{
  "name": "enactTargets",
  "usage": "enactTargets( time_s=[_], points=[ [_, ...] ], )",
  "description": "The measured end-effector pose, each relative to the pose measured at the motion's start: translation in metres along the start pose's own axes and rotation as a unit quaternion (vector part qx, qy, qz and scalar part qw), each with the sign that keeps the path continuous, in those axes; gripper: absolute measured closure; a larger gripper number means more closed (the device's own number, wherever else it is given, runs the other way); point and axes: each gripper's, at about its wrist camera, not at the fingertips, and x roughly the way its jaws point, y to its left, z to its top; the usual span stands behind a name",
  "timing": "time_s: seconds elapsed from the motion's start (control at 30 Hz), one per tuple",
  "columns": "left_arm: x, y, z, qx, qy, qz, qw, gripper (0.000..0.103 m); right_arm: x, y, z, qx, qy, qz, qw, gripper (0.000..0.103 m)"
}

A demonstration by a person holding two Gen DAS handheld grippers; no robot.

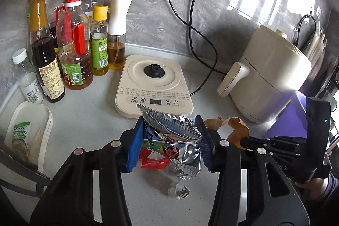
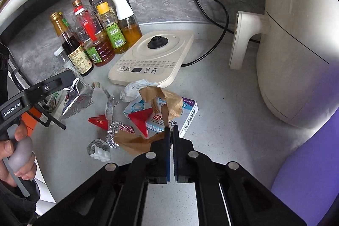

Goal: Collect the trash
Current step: 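Carry both items over the purple bucket and open both tools to drop them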

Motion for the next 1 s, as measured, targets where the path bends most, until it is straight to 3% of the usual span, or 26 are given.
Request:
enactTargets(
  time_s=[0.23,0.53,0.77,1.0],
  points=[
    [-0.028,-0.009,0.024,0.0,-0.038,-0.018,0.9991,0.056,-0.049,0.007,0.009,-0.01,-0.05,0.004,0.999,0.1],
    [-0.061,-0.021,0.048,-0.024,-0.067,-0.087,0.9936,0.056,-0.132,0.001,0.027,-0.006,-0.134,-0.008,0.991,0.1],
    [-0.068,-0.056,0.064,0.008,-0.081,-0.128,0.9885,0.056,-0.185,-0.031,0.03,0.013,-0.185,-0.059,0.981,0.1],
    [-0.061,-0.101,0.077,0.047,-0.075,-0.175,0.9806,0.056,-0.217,-0.078,0.014,0.07,-0.2,-0.121,0.97,0.099]
  ],
)
